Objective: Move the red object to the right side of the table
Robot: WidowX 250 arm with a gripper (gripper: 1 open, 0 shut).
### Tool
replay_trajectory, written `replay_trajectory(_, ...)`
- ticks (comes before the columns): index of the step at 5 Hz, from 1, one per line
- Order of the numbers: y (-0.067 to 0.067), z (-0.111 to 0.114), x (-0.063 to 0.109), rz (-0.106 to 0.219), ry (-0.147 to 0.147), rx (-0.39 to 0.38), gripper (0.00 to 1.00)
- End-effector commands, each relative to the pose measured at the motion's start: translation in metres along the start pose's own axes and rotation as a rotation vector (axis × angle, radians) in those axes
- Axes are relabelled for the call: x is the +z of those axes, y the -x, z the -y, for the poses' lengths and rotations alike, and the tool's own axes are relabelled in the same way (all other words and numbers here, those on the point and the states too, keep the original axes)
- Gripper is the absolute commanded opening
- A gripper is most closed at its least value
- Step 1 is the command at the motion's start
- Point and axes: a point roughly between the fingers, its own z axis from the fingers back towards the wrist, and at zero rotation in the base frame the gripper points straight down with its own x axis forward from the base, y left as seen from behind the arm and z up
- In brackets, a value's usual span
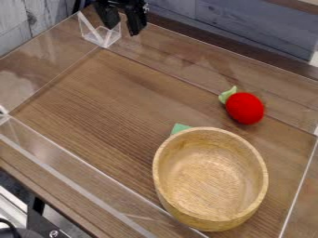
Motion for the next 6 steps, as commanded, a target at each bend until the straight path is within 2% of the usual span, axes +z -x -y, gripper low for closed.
replay_trajectory(1, -0.014, -0.015, 0.003, 0.042, -0.049, 0.083, 1.0)
replay_trajectory(2, -0.026, -0.025, -0.002, 0.065, -0.085, 0.144, 1.0)
replay_trajectory(4, -0.023, -0.015, -0.009, 0.083, -0.078, 0.027, 1.0)
replay_trajectory(6, -0.025, -0.01, -0.003, 0.111, -0.083, -0.007, 1.0)
